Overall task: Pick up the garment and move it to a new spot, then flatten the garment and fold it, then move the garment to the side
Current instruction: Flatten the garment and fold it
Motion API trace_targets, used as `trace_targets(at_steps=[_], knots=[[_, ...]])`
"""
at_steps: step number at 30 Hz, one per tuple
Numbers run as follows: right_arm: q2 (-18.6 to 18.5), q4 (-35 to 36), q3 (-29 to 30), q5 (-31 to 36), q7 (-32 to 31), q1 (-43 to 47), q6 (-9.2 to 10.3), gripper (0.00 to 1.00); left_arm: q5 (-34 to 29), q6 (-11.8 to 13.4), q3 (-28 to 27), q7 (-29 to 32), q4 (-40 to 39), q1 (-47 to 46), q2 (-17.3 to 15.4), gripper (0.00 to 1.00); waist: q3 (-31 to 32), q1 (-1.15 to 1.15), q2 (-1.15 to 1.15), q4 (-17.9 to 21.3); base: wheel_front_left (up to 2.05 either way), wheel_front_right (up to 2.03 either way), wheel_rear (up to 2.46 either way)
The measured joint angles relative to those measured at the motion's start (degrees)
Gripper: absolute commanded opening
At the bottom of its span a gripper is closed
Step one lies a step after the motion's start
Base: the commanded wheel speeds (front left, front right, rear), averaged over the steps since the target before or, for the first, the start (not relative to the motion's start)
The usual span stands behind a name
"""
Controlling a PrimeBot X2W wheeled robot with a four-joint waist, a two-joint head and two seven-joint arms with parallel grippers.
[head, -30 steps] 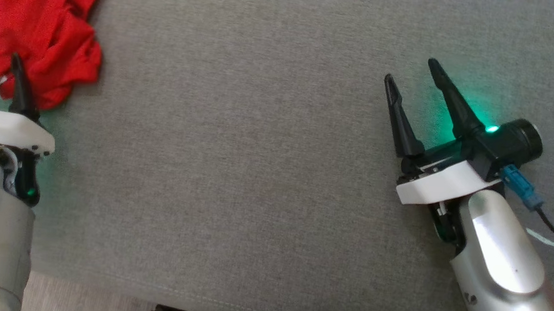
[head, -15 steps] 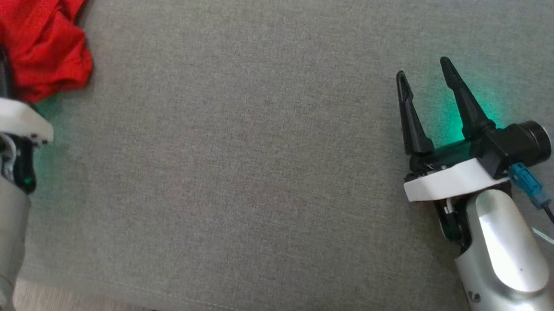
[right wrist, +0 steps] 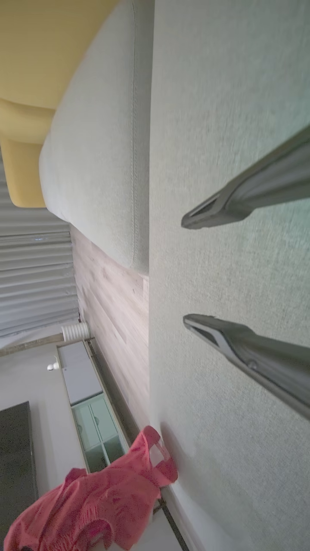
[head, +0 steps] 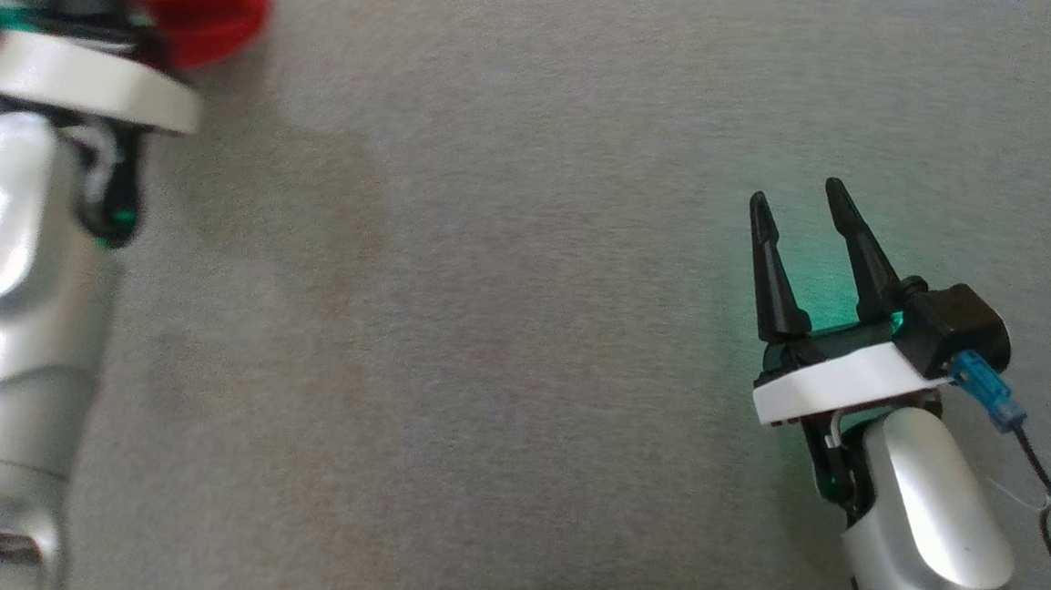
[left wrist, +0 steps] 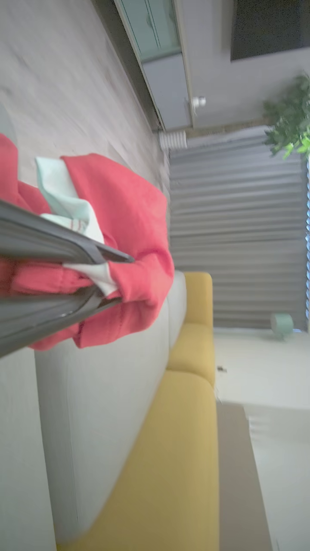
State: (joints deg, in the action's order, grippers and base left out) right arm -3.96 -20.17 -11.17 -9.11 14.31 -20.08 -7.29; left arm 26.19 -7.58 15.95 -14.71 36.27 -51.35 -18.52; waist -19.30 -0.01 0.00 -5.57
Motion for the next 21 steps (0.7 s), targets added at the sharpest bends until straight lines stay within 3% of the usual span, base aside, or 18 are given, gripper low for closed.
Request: trace_targets(at_steps=[7,12,16,17,19,20,21], knots=[[0.22,1.21,-0.75,-3.77,0.05,2.01,0.0,1.0,2.14,0.0,6.22,0.12,-7.04,3.13,7.86,0.0,2.73,0.0,0.0,6.96,0.0,0.0,0.0],[0.38,1.15,-1.11,-4.89,0.05,3.7,0.0,1.0,4.53,0.0,10.79,0.49,-6.08,9.26,13.11,0.0,4.32,0.0,0.0,11.59,0.0,0.0,0.0],[0.43,0.85,-1.42,-6.02,0.05,4.8,0.0,1.0,5.25,0.03,13.77,0.49,-2.81,14.93,15.27,0.0,6.0,0.0,0.0,14.13,0.0,0.0,0.0],[0.44,0.85,-1.53,-6.12,0.05,5.05,0.0,1.0,5.25,0.34,13.95,0.48,-1.88,16.43,15.48,0.1,6.52,0.0,0.0,14.51,0.0,0.0,0.0],[0.46,0.76,-1.66,-6.12,0.05,5.64,0.0,1.0,5.06,0.8,14.56,0.41,0.16,19.29,15.57,0.93,7.57,0.0,0.0,15.09,0.0,0.0,0.0],[0.47,0.58,-1.65,-6.13,0.05,5.82,0.0,1.0,4.98,1.31,14.59,0.41,0.93,20.58,15.56,1.0,8.01,0.0,0.0,15.29,0.0,0.0,0.0],[0.47,0.44,-1.6,-6.19,0.05,5.97,0.0,1.0,4.95,1.92,14.37,0.42,1.13,21.79,15.57,1.0,8.41,0.0,0.0,15.38,0.0,0.0,0.0]])
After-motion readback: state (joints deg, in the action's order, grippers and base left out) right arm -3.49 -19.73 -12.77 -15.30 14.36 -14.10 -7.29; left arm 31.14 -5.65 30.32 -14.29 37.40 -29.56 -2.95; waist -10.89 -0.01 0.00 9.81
